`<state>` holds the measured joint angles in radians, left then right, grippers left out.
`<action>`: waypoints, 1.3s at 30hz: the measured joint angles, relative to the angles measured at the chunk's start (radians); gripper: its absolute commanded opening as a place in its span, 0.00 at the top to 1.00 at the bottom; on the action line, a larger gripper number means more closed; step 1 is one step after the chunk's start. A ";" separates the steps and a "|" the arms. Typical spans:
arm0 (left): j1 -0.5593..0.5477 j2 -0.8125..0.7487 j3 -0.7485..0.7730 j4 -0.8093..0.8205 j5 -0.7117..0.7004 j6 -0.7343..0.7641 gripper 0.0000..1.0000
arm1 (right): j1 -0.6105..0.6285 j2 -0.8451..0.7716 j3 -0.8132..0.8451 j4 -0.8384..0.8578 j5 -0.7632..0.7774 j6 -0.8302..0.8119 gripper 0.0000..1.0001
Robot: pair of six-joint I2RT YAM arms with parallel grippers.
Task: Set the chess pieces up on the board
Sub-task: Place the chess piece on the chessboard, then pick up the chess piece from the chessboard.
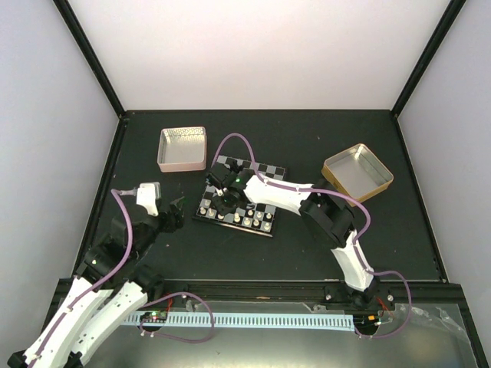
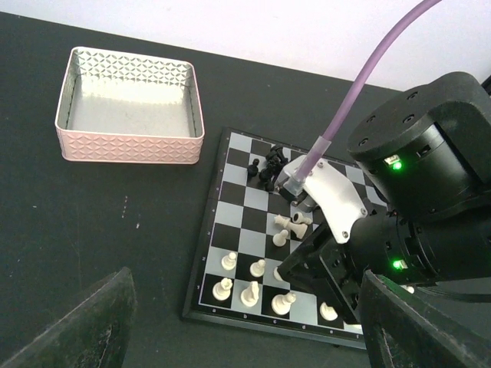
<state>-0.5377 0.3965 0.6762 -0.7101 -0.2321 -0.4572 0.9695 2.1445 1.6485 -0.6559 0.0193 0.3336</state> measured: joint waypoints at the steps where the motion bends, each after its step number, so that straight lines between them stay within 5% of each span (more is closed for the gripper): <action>1: 0.000 0.003 0.000 0.000 -0.001 0.000 0.19 | 0.000 0.000 0.002 -0.003 0.001 0.003 0.82; 24: 0.000 0.016 0.000 -0.001 -0.004 0.000 0.19 | -0.010 -0.056 0.026 -0.018 0.083 0.042 0.72; 39: 0.000 0.018 0.000 -0.001 -0.004 0.000 0.19 | -0.124 0.006 0.072 -0.022 0.136 -0.012 0.77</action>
<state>-0.5377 0.4149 0.6762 -0.7109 -0.2359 -0.4576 0.8459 2.1509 1.7203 -0.6781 0.1555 0.3218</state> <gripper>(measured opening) 0.814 0.252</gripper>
